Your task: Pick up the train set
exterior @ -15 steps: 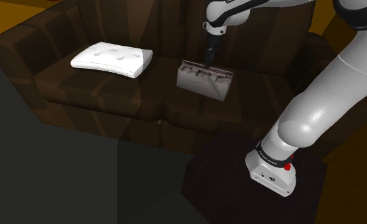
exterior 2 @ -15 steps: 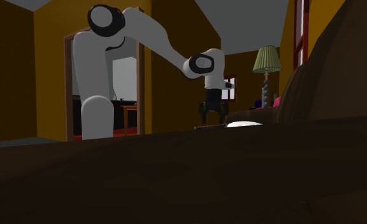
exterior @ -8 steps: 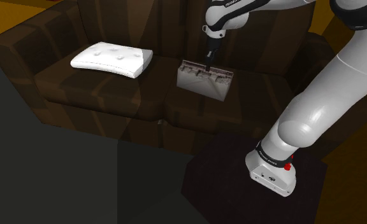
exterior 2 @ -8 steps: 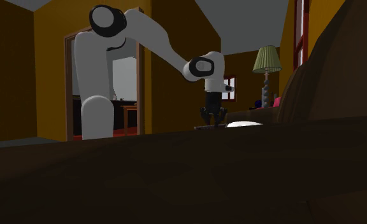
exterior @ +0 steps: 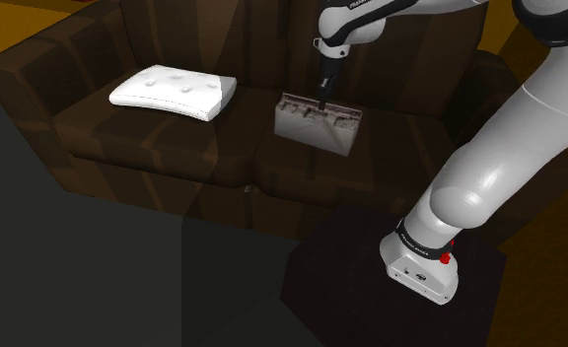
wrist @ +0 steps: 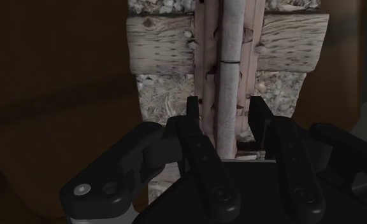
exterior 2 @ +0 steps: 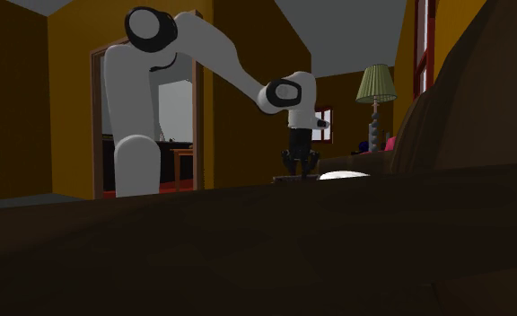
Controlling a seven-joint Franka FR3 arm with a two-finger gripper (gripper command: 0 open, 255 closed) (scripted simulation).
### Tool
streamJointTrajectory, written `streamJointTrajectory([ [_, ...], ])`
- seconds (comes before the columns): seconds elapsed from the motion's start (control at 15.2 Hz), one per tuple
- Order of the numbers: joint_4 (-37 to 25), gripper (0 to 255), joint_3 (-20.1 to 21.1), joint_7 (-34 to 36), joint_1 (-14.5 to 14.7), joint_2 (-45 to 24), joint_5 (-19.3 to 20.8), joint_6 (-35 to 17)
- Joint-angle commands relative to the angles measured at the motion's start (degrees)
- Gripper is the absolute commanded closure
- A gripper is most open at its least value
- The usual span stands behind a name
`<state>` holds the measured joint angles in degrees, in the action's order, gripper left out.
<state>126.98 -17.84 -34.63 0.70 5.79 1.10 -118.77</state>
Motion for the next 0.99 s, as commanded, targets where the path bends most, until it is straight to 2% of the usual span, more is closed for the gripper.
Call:
streamJointTrajectory([
  [0.0, -1.0, 255, 0.0, 0.0, 0.0, 0.6, 0.2, 1.3],
  [0.79, -7.7, 255, 0.4, 0.7, 0.1, 3.3, 0.8, 10.6],
  [0.92, -7.8, 255, 0.4, 0.7, 0.1, 3.3, 0.8, 10.7],
])
